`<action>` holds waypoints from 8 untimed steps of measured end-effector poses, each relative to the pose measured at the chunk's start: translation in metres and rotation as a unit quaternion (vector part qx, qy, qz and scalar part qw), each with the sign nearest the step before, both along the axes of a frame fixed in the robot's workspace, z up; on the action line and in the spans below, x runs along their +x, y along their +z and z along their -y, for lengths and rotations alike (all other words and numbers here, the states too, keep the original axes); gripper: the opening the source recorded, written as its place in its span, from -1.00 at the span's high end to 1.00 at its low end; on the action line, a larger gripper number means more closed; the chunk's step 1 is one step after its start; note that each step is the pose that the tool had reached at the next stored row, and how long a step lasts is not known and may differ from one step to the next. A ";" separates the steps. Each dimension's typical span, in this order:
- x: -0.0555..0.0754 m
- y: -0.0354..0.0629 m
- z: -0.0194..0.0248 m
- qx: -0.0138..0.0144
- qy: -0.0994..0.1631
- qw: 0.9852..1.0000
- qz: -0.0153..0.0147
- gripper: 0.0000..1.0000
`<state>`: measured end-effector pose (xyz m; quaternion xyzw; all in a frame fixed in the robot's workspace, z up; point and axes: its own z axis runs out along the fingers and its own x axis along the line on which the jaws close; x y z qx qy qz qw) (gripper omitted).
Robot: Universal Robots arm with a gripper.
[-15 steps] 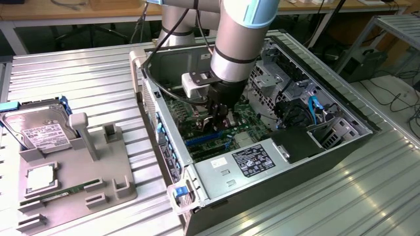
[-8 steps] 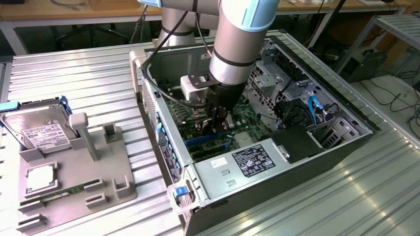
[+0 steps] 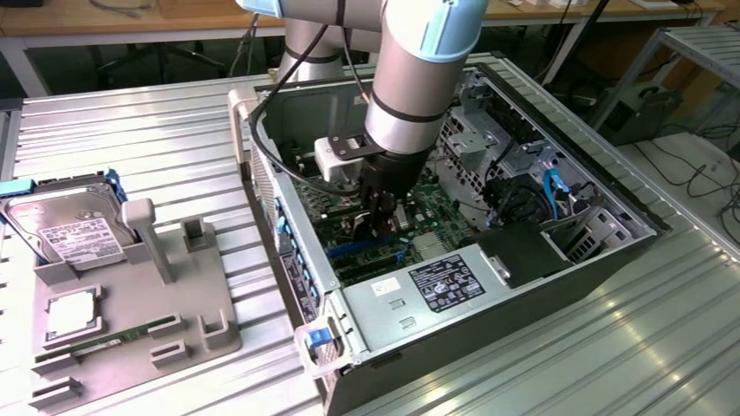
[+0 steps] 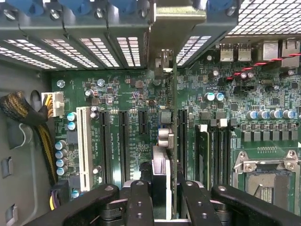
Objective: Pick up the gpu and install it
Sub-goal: 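Insert the gpu into the slot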
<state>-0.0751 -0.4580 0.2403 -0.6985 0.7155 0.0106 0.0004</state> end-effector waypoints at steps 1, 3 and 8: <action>0.000 -0.0007 0.0000 0.000 0.000 1.000 0.000 0.44; -0.001 -0.0021 0.0000 0.000 0.000 1.000 0.000 0.44; -0.002 -0.0055 0.0000 0.000 0.000 1.000 0.000 0.44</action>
